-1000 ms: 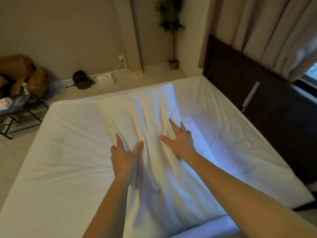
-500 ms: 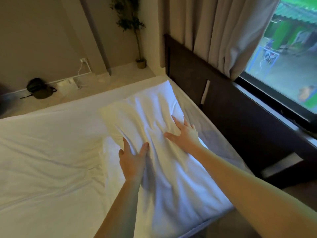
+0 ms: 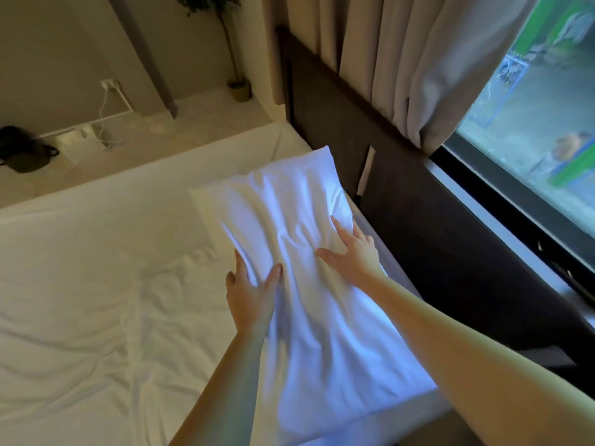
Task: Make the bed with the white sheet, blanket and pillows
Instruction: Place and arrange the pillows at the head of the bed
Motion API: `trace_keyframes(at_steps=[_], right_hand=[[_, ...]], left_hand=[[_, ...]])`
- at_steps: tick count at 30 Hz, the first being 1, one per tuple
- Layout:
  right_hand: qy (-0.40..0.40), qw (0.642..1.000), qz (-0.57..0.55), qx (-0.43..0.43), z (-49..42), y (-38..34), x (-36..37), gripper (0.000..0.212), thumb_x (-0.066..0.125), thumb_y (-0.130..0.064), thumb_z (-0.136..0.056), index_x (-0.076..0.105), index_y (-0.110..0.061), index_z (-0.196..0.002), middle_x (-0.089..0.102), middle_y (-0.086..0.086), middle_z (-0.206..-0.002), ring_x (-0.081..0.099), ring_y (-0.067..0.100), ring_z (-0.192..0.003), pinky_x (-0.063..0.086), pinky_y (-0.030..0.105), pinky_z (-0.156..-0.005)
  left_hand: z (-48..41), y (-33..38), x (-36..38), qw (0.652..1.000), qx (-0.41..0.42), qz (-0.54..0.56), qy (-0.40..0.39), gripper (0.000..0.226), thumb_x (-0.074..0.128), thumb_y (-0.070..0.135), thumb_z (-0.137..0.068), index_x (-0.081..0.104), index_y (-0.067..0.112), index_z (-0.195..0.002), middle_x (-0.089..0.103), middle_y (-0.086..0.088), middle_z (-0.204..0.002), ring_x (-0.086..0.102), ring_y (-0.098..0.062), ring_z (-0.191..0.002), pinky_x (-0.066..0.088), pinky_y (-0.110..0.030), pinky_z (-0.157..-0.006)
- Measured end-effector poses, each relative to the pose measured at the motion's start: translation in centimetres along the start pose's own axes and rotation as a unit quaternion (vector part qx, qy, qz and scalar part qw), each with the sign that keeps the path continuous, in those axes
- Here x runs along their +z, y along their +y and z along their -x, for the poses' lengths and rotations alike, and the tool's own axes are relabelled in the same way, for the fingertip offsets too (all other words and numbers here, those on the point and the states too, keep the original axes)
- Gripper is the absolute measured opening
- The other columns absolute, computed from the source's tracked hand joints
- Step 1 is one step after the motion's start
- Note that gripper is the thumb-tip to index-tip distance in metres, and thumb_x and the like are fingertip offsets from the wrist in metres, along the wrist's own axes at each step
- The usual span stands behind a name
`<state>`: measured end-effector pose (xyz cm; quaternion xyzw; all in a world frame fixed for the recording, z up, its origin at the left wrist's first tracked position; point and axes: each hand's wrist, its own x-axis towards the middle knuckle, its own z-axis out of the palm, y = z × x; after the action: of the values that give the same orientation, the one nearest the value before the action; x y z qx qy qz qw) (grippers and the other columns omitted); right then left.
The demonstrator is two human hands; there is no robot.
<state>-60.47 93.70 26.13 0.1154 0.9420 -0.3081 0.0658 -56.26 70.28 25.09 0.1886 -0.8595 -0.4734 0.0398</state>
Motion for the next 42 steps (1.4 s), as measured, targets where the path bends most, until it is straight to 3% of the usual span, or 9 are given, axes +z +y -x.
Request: trace_keyframes(at_steps=[4, 8, 15, 20, 24, 31, 34, 37, 42], right_hand=[[-0.025, 0.999, -0.021, 0.004, -5.4, 3.8, -1.0, 0.084, 0.063, -0.07, -0.082, 0.017, -0.06, -0.151, 0.018, -0.007, -0.167, 0.027, 0.031, -0.142, 0.029, 0.048, -0.117], [-0.064, 0.998, -0.026, -0.014, -10.8, 7.4, -1.2, 0.086, 0.062, -0.072, -0.08, 0.015, -0.061, -0.151, 0.018, -0.005, -0.167, 0.024, 0.031, -0.146, 0.027, 0.048, -0.118], [-0.1, 0.994, -0.044, -0.006, -18.5, 12.7, -1.8, 0.086, 0.068, -0.067, -0.08, 0.023, -0.056, -0.153, 0.016, -0.001, -0.168, 0.015, 0.029, -0.152, 0.024, 0.042, -0.121], [-0.086, 0.991, -0.104, -0.007, -22.5, 14.9, -0.5, 0.087, 0.075, -0.063, -0.076, 0.033, -0.052, -0.152, 0.016, -0.009, -0.166, 0.016, 0.023, -0.153, 0.023, 0.037, -0.123], [-0.076, 0.994, -0.072, -0.012, -25.2, 15.7, 0.5, 0.09, 0.067, -0.071, -0.071, 0.028, -0.056, -0.151, 0.022, -0.006, -0.165, 0.025, 0.031, -0.148, 0.03, 0.043, -0.12], [-0.134, 0.989, 0.055, -0.007, -29.1, 17.4, 1.1, 0.088, 0.067, -0.058, -0.086, 0.018, -0.045, -0.158, 0.009, -0.002, -0.169, 0.02, 0.042, -0.147, 0.025, 0.044, -0.119], [-0.197, 0.975, 0.107, -0.005, -28.6, 17.9, 2.1, 0.087, 0.065, -0.055, -0.088, 0.02, -0.038, -0.159, 0.01, -0.005, -0.168, 0.018, 0.038, -0.147, 0.029, 0.045, -0.118], [-0.196, 0.965, 0.165, -0.046, -26.7, 17.5, 3.4, 0.078, 0.062, -0.052, -0.091, 0.028, -0.032, -0.158, 0.021, 0.0, -0.165, 0.022, 0.034, -0.148, 0.026, 0.047, -0.12], [-0.205, 0.945, 0.204, -0.151, -23.6, 13.9, 6.7, 0.064, 0.056, -0.044, -0.096, 0.034, -0.032, -0.155, 0.025, -0.003, -0.164, 0.026, 0.022, -0.146, 0.031, 0.04, -0.116]], left_hand=[[-2.1, 1.3, 6.1, 1.0, -0.021, -0.014, 0.003, 0.099, 0.075, 0.062, -0.08, 0.025, 0.033, -0.161, 0.049, -0.014, -0.145, 0.043, -0.03, -0.137, 0.034, -0.033, -0.113], [-3.7, 1.3, 11.7, 0.998, -0.061, -0.01, 0.016, 0.103, 0.074, 0.069, -0.076, 0.023, 0.037, -0.16, 0.048, -0.014, -0.14, 0.047, -0.031, -0.136, 0.04, -0.041, -0.115], [-6.8, 1.4, 19.8, 0.997, -0.065, 0.03, 0.013, 0.1, 0.076, 0.069, -0.073, 0.027, 0.044, -0.157, 0.048, 0.004, -0.152, 0.043, -0.014, -0.143, 0.04, -0.04, -0.117], [-9.5, 0.9, 23.2, 0.998, -0.058, 0.017, 0.017, 0.1, 0.078, 0.064, -0.075, 0.024, 0.045, -0.157, 0.051, 0.01, -0.15, 0.045, -0.012, -0.141, 0.041, -0.041, -0.116], [-12.2, 0.3, 24.7, 0.998, -0.056, 0.001, 0.008, 0.101, 0.077, 0.067, -0.075, 0.02, 0.047, -0.157, 0.045, 0.006, -0.154, 0.038, -0.014, -0.145, 0.038, -0.042, -0.118], [-15.9, -1.7, 25.6, 0.978, -0.106, -0.117, -0.137, 0.114, 0.075, 0.07, -0.076, 0.011, 0.033, -0.163, 0.019, -0.013, -0.167, 0.02, -0.022, -0.154, 0.022, -0.034, -0.122], [-15.5, -3.8, 25.3, 0.968, -0.13, -0.126, -0.174, 0.099, 0.076, 0.06, -0.081, 0.027, 0.027, -0.161, 0.032, -0.01, -0.161, 0.037, -0.022, -0.146, 0.029, -0.031, -0.119], [-14.1, -5.8, 23.7, 0.971, -0.133, -0.148, -0.136, 0.074, 0.075, 0.042, -0.089, 0.047, 0.02, -0.153, 0.049, -0.012, -0.147, 0.051, -0.026, -0.133, 0.036, -0.028, -0.109], [-11.0, -10.9, 19.3, 0.937, -0.187, -0.28, -0.095, 0.06, 0.06, 0.046, -0.092, 0.047, 0.03, -0.149, 0.04, -0.005, -0.154, 0.039, -0.034, -0.139, 0.041, -0.048, -0.109]])
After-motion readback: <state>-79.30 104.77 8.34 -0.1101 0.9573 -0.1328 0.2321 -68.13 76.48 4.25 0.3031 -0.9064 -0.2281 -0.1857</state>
